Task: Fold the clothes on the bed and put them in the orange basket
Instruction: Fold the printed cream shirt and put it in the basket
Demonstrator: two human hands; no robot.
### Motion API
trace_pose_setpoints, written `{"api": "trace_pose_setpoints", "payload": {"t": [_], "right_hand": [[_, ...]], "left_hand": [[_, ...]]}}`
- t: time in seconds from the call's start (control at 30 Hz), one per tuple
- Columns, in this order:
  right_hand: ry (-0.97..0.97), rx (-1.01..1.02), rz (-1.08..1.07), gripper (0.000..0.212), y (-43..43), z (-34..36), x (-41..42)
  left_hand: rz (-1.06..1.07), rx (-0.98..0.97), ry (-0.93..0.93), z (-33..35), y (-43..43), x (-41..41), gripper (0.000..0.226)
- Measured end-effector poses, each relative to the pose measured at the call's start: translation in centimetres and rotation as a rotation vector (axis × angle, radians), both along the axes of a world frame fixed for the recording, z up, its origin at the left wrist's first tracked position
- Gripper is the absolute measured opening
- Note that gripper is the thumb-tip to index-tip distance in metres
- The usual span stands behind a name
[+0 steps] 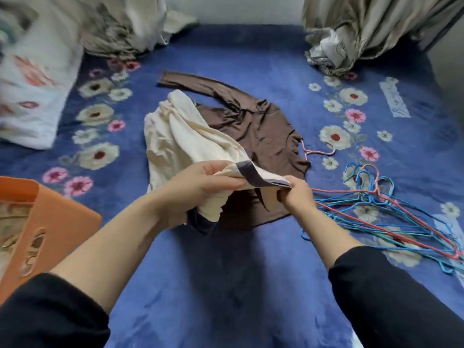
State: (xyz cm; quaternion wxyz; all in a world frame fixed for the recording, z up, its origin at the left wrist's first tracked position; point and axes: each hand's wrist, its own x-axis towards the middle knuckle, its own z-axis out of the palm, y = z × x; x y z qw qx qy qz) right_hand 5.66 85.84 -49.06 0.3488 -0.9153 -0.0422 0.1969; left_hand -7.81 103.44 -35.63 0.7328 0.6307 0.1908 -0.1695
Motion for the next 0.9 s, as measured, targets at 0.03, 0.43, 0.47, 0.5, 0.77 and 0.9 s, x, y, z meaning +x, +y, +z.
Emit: {"api": "trace_pose_setpoints", "payload": {"t": [0.03,0.43,0.47,0.5,0.77,0.9], "right_hand": [[0.013,0.067,-0.021,0.026,0.0,2.1,0.2],[0.215,0.437,0.302,0.006,0.8,31.7,-0.3],[0.245,0.363,0.371,0.006,0.2,33.9,-0.3],[0.261,0.255,0.429,0.012,-0.4,36.5,-0.5],[0.162,-0.129,0.526,0.016,-3.2,49.1,-2.5],[-0.114,-0.191,0.440,0.009,-3.6,51.6,-2.0]], "left_hand": [[-0.023,0.060,0.007,1.5,0.9,-0.5,0.037],[-0.234,0.842,0.121,25.2,9.5,-4.7,0.011],[-0.232,0.873,0.139,26.9,10.0,-5.1,0.011],[-0.239,0.905,0.153,28.8,10.2,-5.7,0.012],[-0.265,1.122,0.255,37.6,11.7,-7.3,0.022],[-0.187,1.440,0.238,39.2,12.6,-6.0,0.019]]}}
